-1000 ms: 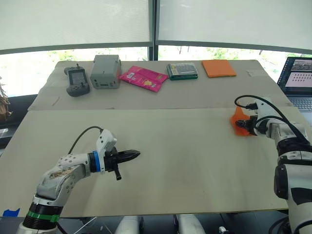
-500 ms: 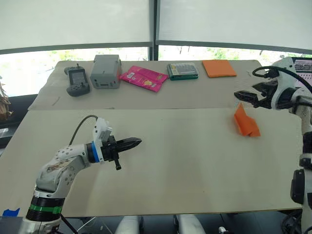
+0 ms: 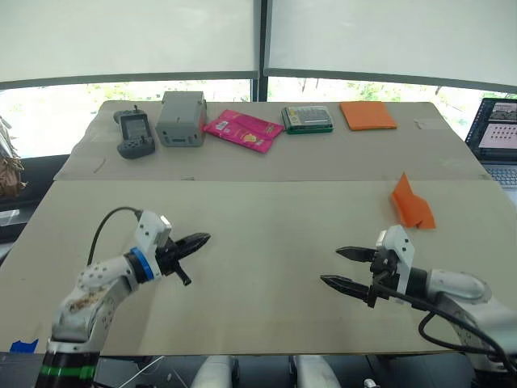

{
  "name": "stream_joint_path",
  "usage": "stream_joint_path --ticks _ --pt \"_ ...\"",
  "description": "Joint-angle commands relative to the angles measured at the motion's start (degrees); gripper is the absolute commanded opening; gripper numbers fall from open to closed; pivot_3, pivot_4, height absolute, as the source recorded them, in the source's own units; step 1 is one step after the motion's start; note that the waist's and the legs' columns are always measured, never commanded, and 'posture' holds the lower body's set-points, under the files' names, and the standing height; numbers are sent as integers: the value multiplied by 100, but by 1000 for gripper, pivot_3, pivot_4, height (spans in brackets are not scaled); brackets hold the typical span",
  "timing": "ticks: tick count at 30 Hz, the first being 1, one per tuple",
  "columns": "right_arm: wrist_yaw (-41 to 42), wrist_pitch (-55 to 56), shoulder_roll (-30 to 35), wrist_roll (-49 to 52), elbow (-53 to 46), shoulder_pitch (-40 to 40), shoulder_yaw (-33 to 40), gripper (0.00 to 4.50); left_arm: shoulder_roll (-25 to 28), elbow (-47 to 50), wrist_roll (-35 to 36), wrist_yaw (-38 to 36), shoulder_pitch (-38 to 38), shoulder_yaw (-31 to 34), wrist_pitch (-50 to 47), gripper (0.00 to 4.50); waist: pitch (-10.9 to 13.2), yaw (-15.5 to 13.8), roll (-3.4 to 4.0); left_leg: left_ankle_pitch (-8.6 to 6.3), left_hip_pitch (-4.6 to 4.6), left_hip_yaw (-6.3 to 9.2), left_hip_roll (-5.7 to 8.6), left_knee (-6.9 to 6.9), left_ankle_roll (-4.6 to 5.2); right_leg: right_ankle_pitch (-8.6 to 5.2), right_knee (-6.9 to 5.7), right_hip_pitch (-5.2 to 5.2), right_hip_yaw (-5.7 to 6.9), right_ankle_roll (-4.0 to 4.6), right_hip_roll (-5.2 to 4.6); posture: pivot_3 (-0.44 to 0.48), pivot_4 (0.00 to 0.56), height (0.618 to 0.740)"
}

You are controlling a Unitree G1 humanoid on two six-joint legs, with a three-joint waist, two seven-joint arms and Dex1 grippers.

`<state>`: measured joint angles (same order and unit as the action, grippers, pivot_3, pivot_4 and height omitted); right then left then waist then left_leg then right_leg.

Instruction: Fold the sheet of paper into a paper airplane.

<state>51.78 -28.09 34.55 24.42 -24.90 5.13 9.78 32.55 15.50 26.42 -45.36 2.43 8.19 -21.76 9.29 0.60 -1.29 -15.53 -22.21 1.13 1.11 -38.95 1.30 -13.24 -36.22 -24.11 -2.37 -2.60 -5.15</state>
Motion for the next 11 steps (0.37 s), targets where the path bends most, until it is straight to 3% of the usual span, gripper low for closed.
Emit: stream_joint_path --ticks 1,7,11 --pt "-284 1157 -463 -248 247 310 112 4447 -179 -65 -374 127 431 77 781 0 0 2 0 0 7 0 -3 0 0 0 -1 5 0 1 3 0 150 740" --pt "-387 2268 -729 -689 683 491 -127 4447 -519 317 -98 237 809 99 794 0 -1 -28 0 3 8 -5 -1 -4 -2 3 -2 7 1 3 -1 0 150 740" --pt "-527 2292 -729 -757 667 374 -272 4447 -333 321 -388 248 756 -63 696 0 -1 -15 1 3 12 -5 -2 -2 -2 3 -8 7 1 3 3 0 150 740"
